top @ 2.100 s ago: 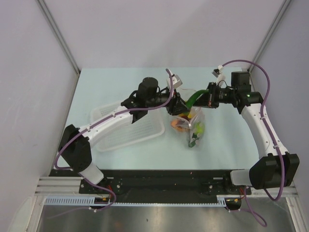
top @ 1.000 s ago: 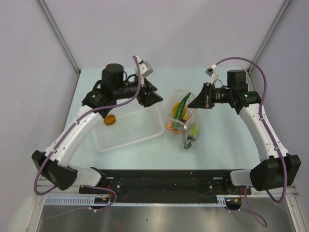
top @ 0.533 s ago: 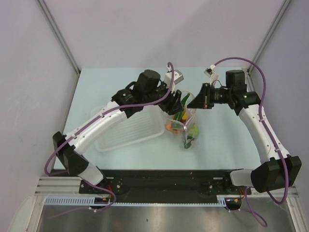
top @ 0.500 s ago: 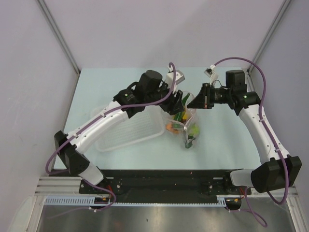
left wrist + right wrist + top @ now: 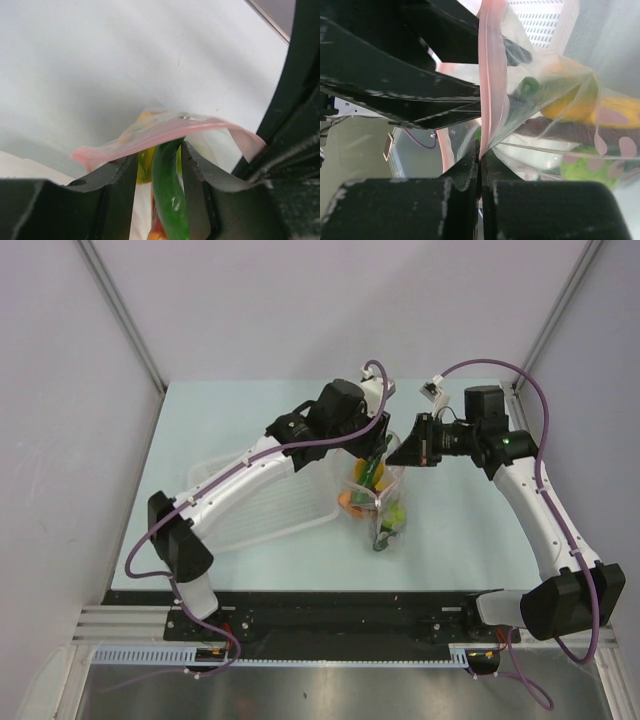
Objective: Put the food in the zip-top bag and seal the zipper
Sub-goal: Place the fake vegetable in the zipper food storage bag.
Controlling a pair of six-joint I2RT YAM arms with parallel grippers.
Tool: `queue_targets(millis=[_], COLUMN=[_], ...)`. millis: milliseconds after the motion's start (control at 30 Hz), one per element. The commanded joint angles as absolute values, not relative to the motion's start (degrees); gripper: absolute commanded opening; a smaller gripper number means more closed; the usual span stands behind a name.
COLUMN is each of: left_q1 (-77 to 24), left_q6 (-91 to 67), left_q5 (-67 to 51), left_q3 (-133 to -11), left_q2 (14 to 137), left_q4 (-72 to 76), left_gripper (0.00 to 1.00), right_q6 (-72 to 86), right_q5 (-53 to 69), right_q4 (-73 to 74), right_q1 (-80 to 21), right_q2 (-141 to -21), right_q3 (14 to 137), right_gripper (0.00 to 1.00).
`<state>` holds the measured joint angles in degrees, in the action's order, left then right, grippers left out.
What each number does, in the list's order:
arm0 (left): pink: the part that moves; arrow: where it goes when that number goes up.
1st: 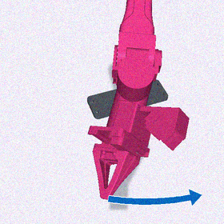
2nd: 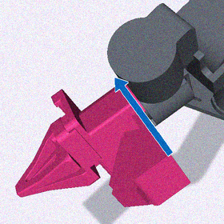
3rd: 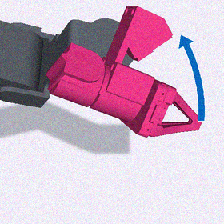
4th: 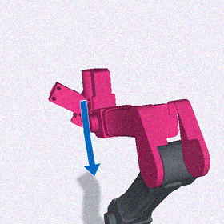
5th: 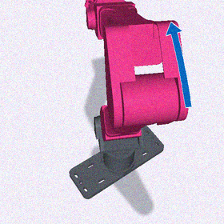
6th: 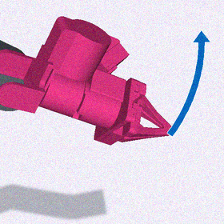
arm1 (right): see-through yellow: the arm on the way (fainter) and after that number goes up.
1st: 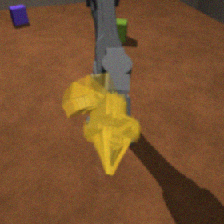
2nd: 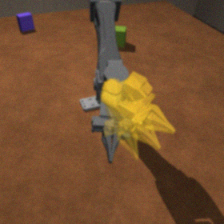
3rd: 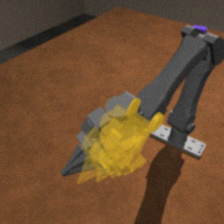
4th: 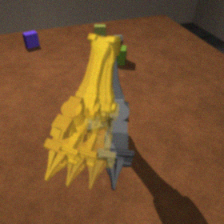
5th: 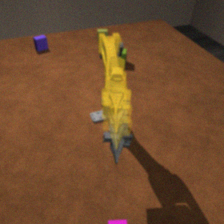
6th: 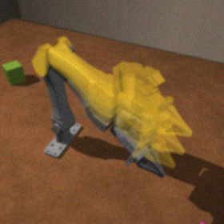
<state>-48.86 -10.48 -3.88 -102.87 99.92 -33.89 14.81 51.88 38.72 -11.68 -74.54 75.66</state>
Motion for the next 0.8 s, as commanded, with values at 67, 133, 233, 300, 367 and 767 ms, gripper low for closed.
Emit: queue_targets(millis=[67, 133, 233, 300, 367, 767], left_q1=[-50.3, -50.3, -50.3, -50.2, -50.1, -54.2], left_q6=[-11.3, -11.7, -12.0, -12.0, -12.2, -21.2], left_q5=[-2.3, -2.9, -2.9, -2.6, -1.6, 19.3], left_q3=[-108.1, -108.3, -108.1, -108.1, -106.3, -97.5], left_q2=[103.6, 104.2, 104.1, 102.4, 98.4, 90.7], left_q4=[-35.5, -35.8, -35.6, -35.6, -33.1, -23.3], left_gripper=[0.45, 0.44, 0.22, 0.06, 0.00, 0.00], right_q6=[15.9, 15.9, 15.6, 15.3, 15.6, 27.8], right_q5=[54.7, 54.8, 54.5, 54.1, 53.4, 54.3], right_q4=[35.7, 35.8, 36.4, 36.8, 36.9, 28.8], right_q1=[-12.1, -12.0, -12.0, -12.0, -11.7, -9.9], right_q2=[-72.4, -72.3, -72.1, -71.9, -71.6, -71.3], right_q3=[76.3, 76.1, 76.0, 75.9, 75.5, 70.1], right_gripper=[0.00, 0.00, 0.00, 0.00, 0.00, 0.00])
